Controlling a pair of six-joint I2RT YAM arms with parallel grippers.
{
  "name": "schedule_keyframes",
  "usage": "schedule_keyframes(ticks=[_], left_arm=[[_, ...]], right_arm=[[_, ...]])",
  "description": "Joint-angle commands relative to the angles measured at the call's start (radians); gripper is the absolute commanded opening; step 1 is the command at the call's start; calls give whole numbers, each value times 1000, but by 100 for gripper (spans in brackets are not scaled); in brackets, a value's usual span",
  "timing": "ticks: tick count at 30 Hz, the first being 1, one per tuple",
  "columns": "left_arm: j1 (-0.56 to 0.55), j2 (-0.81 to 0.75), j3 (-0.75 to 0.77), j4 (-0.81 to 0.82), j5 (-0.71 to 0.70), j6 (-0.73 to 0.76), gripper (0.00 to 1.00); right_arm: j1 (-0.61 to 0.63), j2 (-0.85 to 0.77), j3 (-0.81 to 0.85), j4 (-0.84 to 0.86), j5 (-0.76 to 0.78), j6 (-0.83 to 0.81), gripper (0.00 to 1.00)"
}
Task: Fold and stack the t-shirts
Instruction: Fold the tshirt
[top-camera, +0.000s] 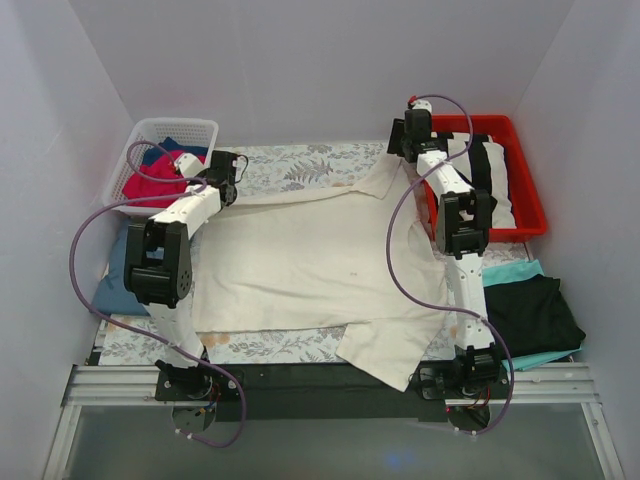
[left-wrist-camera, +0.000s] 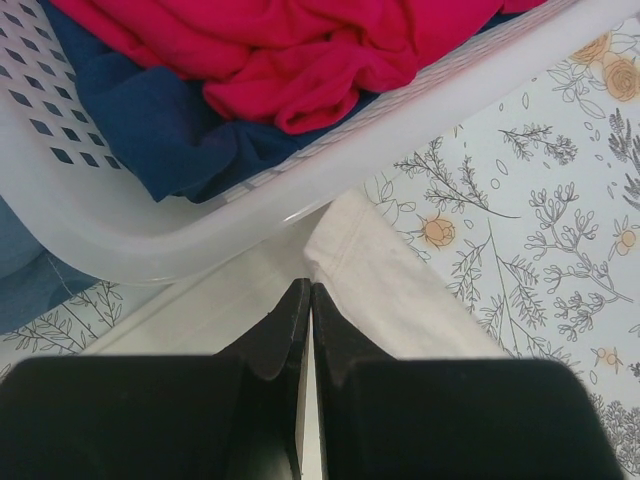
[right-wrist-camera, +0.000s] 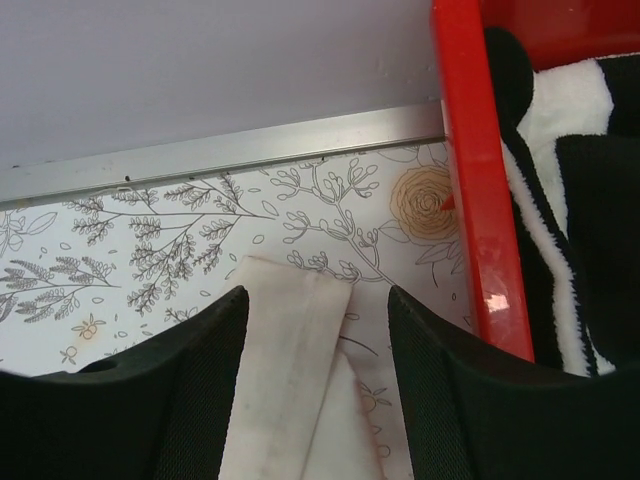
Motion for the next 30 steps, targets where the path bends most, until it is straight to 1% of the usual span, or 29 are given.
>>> schedule_keyframes(ticks=[1,6,11,14,15,17,18,20,21,24,27,30], left_arm=[[8,-93,-18,7,-30,-10,0],[8,-100,-26,6,-24,-20,0],[8,-111,-38,7,-26,-26,0],[10,-114,-39,6,-26,-24,0],[10,-116,-42,7,-26,-26,0],[10,-116,-41,7,-21,-26,0],[10,-116,-41,6,-20,-27,0],[10,-116,-41,7,-17,-29,0],[10,-116,-41,7,-15,-30,0],[11,-120,-41,6,-13,-30,0],[11,-122,-42,7,-13,-30,0],[13,-120,-42,7,-12,-30,0]], right_arm=[[-8,38,46,38,-4,-15,64],[-11,63,57,16,-39,3,59],[-12,95,75,-20,-40,5,57],[-9,106,98,-37,-42,3,53],[-8,107,101,-39,-41,1,50],[-8,109,103,-43,-48,-5,42],[-8,109,104,-45,-50,-5,33],[-8,111,106,-46,-51,-9,25],[-6,111,106,-48,-50,-17,18],[0,109,106,-51,-45,-37,13],[2,109,111,-60,-33,-54,11],[3,106,111,-68,-28,-68,1]])
